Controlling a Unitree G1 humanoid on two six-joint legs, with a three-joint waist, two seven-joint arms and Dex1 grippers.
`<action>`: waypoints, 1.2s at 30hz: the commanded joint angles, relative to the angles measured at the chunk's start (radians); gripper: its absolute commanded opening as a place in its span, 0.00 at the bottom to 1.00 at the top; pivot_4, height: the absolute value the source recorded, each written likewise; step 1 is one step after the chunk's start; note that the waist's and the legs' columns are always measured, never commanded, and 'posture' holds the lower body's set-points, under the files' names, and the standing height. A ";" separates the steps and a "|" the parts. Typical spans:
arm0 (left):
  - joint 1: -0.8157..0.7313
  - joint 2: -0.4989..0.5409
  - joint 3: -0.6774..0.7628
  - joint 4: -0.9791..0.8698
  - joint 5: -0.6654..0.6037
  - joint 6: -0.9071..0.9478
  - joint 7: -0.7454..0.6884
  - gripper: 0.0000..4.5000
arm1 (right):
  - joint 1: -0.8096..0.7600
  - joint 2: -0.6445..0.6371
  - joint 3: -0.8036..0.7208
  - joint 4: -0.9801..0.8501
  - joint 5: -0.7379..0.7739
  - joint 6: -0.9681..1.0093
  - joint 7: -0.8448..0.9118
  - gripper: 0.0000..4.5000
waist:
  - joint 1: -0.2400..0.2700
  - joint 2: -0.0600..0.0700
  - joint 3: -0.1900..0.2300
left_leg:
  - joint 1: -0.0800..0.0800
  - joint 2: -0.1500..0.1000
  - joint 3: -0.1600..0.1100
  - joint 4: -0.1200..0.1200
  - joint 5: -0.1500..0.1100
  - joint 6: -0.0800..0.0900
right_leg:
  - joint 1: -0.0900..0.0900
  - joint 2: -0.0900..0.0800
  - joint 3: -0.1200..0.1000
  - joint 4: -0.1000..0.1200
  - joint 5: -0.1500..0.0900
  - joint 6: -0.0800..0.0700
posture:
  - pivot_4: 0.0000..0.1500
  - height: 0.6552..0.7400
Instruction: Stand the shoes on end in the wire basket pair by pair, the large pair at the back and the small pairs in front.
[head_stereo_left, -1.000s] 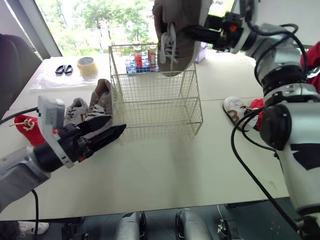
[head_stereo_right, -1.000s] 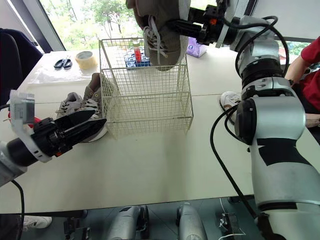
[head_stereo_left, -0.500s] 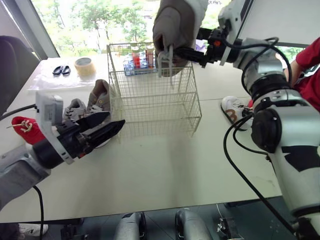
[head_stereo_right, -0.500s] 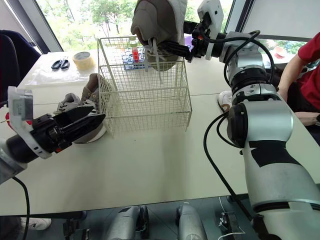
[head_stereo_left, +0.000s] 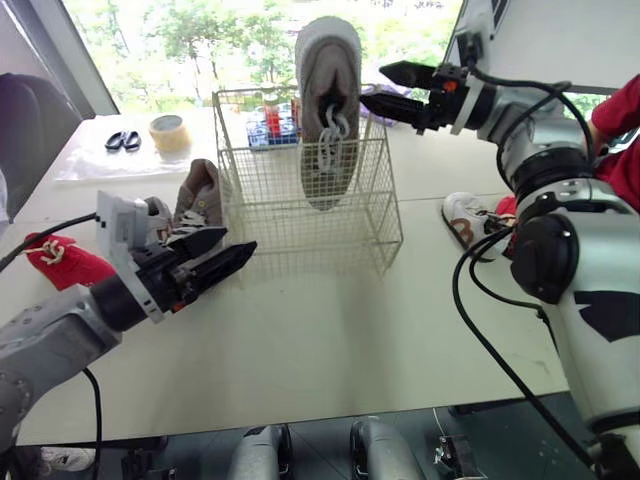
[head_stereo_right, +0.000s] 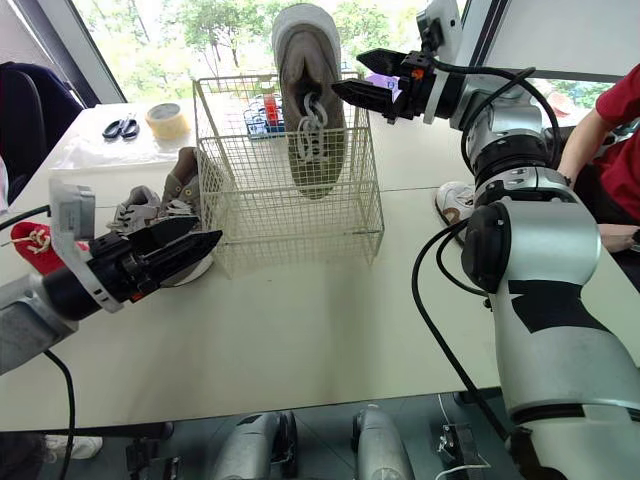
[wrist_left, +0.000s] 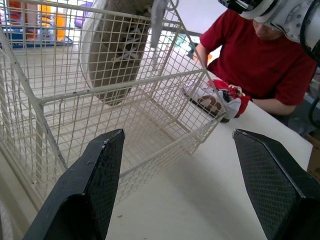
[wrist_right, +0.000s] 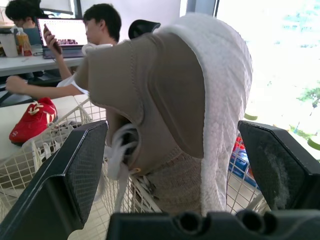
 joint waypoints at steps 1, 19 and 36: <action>-0.009 -0.002 0.010 -0.010 0.013 -0.021 -0.009 0.79 | -0.028 -0.023 -0.011 -0.025 -0.013 -0.038 -0.046 1.00 | 0.001 0.000 0.000 | 0.000 0.000 0.000 0.000 0.000 0.000 | 0.000 0.000 0.000 0.000 0.000 0.000 | 1.00 0.94; -0.784 0.321 -0.340 0.935 0.511 0.200 -0.215 1.00 | 0.296 -0.343 0.104 -0.802 0.137 0.335 0.341 1.00 | 0.025 0.001 -0.001 | 0.003 -0.002 0.005 -0.001 0.000 0.000 | 0.001 0.003 0.001 0.001 0.000 0.001 | 1.00 0.94; -1.415 -0.212 -0.704 2.022 1.404 -0.137 -0.713 1.00 | 0.858 -0.362 -0.059 -1.889 0.754 1.022 -0.110 1.00 | 0.055 -0.010 0.002 | -0.002 0.000 0.002 0.005 -0.004 0.008 | -0.002 0.002 0.000 0.001 -0.001 0.000 | 1.00 0.94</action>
